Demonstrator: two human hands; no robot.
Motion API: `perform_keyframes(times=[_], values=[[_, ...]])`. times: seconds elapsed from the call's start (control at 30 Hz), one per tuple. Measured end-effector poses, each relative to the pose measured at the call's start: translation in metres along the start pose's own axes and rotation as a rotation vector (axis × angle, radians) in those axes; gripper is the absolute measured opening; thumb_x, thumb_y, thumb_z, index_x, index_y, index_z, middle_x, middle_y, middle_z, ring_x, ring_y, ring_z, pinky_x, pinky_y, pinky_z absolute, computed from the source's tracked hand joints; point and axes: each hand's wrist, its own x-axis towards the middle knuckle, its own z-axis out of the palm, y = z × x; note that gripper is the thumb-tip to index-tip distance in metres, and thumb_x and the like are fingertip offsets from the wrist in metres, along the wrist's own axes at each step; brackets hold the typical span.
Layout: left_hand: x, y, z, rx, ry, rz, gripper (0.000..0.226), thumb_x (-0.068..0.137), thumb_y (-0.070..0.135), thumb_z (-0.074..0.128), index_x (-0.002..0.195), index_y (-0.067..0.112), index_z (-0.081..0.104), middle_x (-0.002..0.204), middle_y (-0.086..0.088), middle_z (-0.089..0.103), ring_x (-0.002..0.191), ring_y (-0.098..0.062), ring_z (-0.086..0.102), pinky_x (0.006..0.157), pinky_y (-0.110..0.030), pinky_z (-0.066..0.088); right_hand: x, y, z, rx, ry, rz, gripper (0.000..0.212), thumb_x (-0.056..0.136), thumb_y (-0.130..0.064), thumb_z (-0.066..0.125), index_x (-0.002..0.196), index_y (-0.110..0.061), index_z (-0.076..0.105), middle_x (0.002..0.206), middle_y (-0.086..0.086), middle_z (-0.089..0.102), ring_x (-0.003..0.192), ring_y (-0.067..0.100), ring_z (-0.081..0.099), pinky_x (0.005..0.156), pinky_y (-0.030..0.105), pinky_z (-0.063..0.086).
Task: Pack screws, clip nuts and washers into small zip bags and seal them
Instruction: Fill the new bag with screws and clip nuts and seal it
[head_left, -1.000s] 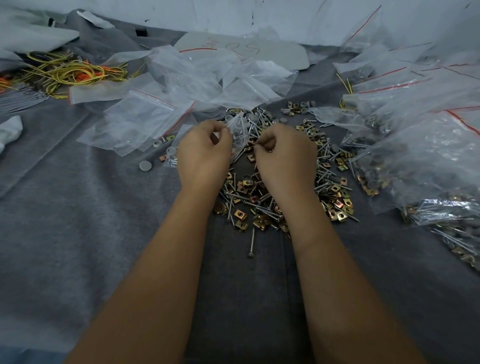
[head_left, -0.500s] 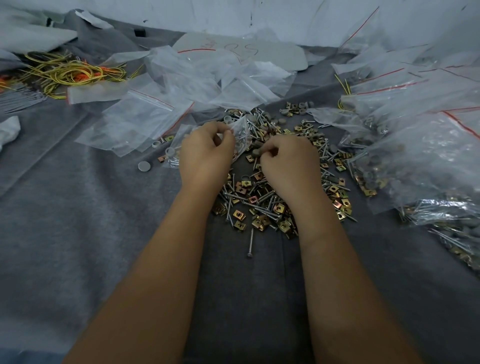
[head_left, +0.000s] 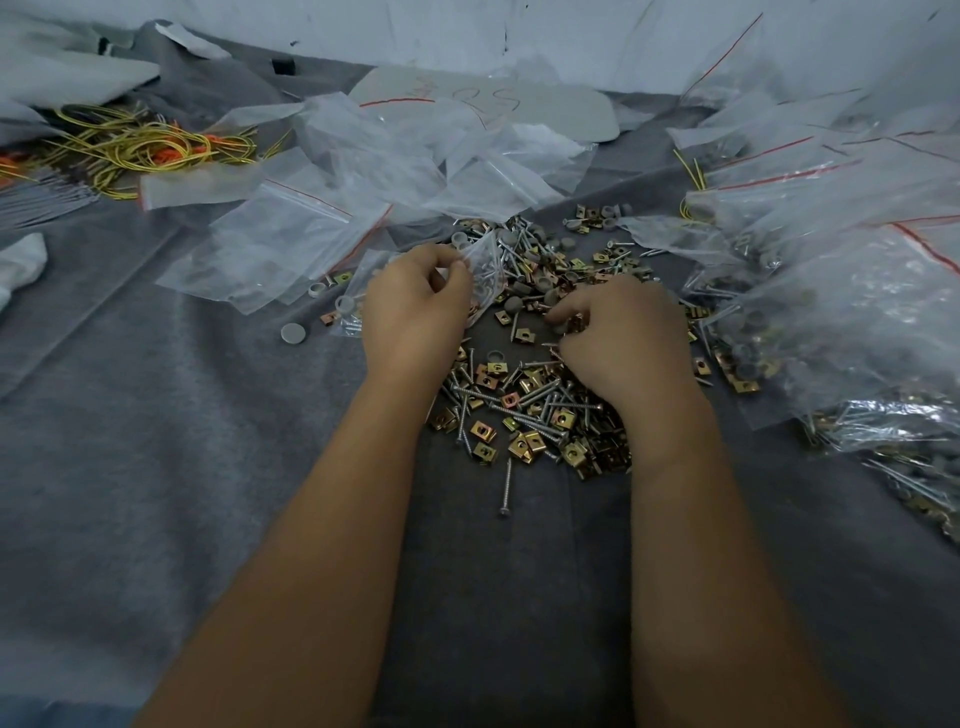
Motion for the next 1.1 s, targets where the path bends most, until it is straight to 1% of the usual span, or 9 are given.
perform_keyframes(times=[0.1, 0.2, 0.3, 0.5, 0.63, 0.7, 0.8, 0.87, 1.1], values=[[0.0, 0.0, 0.0, 0.007, 0.0, -0.002, 0.015, 0.093, 0.028, 0.056, 0.086, 0.038, 0.064, 0.056, 0.008, 0.053, 0.044, -0.002, 0.042, 0.053, -0.03, 0.039, -0.002, -0.007, 0.003, -0.053, 0.093, -0.081, 0.027, 0.087, -0.029, 0.06, 0.109, -0.039, 0.071, 0.116, 0.006, 0.058, 0.116, 0.032, 0.044, 0.098, 0.044, 0.04], [0.0, 0.001, 0.001, 0.003, 0.003, -0.009, 0.015, 0.092, 0.028, 0.056, 0.085, 0.038, 0.064, 0.057, 0.008, 0.056, 0.047, -0.004, 0.044, 0.053, -0.032, 0.042, -0.002, -0.014, 0.01, -0.104, 0.079, -0.129, 0.026, 0.088, -0.04, 0.058, 0.11, -0.034, 0.071, 0.114, 0.005, 0.055, 0.118, 0.031, 0.041, 0.097, 0.043, 0.036], [0.001, 0.0, 0.001, -0.008, 0.004, -0.016, 0.014, 0.092, 0.028, 0.056, 0.088, 0.036, 0.066, 0.058, 0.007, 0.056, 0.048, -0.004, 0.045, 0.054, -0.032, 0.042, -0.002, -0.016, 0.015, -0.135, 0.062, -0.157, 0.023, 0.09, -0.036, 0.059, 0.11, -0.034, 0.071, 0.115, 0.004, 0.057, 0.119, 0.03, 0.041, 0.097, 0.043, 0.034], [0.0, 0.0, 0.001, -0.015, 0.004, -0.005, 0.014, 0.092, 0.026, 0.056, 0.088, 0.034, 0.067, 0.054, 0.007, 0.051, 0.045, -0.003, 0.041, 0.052, -0.028, 0.036, 0.0, -0.016, 0.017, -0.087, 0.117, -0.165, 0.023, 0.094, -0.026, 0.055, 0.107, -0.03, 0.073, 0.097, -0.001, 0.067, 0.111, 0.025, 0.045, 0.094, 0.04, 0.03], [0.0, 0.0, 0.001, -0.02, 0.001, -0.007, 0.014, 0.092, 0.026, 0.056, 0.087, 0.034, 0.067, 0.055, 0.008, 0.051, 0.046, -0.003, 0.041, 0.053, -0.028, 0.036, 0.0, -0.014, 0.018, -0.135, 0.15, -0.115, 0.024, 0.088, -0.02, 0.059, 0.107, -0.029, 0.07, 0.11, 0.002, 0.061, 0.117, 0.028, 0.043, 0.098, 0.043, 0.029], [0.0, 0.0, 0.001, -0.027, 0.006, -0.007, 0.014, 0.092, 0.025, 0.056, 0.088, 0.033, 0.067, 0.056, 0.008, 0.051, 0.047, -0.003, 0.042, 0.053, -0.027, 0.036, 0.0, -0.016, 0.019, -0.092, 0.178, -0.125, 0.026, 0.088, -0.025, 0.059, 0.111, -0.032, 0.068, 0.115, 0.002, 0.057, 0.118, 0.028, 0.041, 0.098, 0.043, 0.029], [0.0, 0.0, 0.001, -0.036, 0.028, -0.018, 0.014, 0.091, 0.024, 0.056, 0.088, 0.033, 0.067, 0.055, 0.008, 0.051, 0.045, -0.002, 0.041, 0.052, -0.026, 0.033, 0.002, -0.023, 0.024, -0.091, 0.159, -0.174, 0.028, 0.091, -0.036, 0.056, 0.117, -0.033, 0.067, 0.116, 0.002, 0.055, 0.119, 0.028, 0.04, 0.098, 0.043, 0.029], [0.0, 0.0, 0.0, -0.044, 0.05, -0.026, 0.015, 0.091, 0.024, 0.057, 0.085, 0.034, 0.066, 0.053, 0.009, 0.05, 0.044, -0.001, 0.041, 0.052, -0.026, 0.032, 0.004, -0.026, 0.027, -0.118, 0.135, -0.182, 0.027, 0.092, -0.04, 0.056, 0.114, -0.032, 0.068, 0.116, 0.003, 0.055, 0.118, 0.029, 0.04, 0.098, 0.043, 0.029], [0.001, 0.001, 0.0, -0.032, 0.062, -0.021, 0.016, 0.091, 0.024, 0.056, 0.085, 0.034, 0.066, 0.051, 0.009, 0.049, 0.043, 0.0, 0.042, 0.047, -0.022, 0.03, 0.004, -0.025, 0.028, -0.092, 0.162, -0.152, 0.022, 0.088, -0.04, 0.06, 0.106, -0.032, 0.07, 0.116, 0.003, 0.056, 0.12, 0.029, 0.04, 0.098, 0.044, 0.03]])
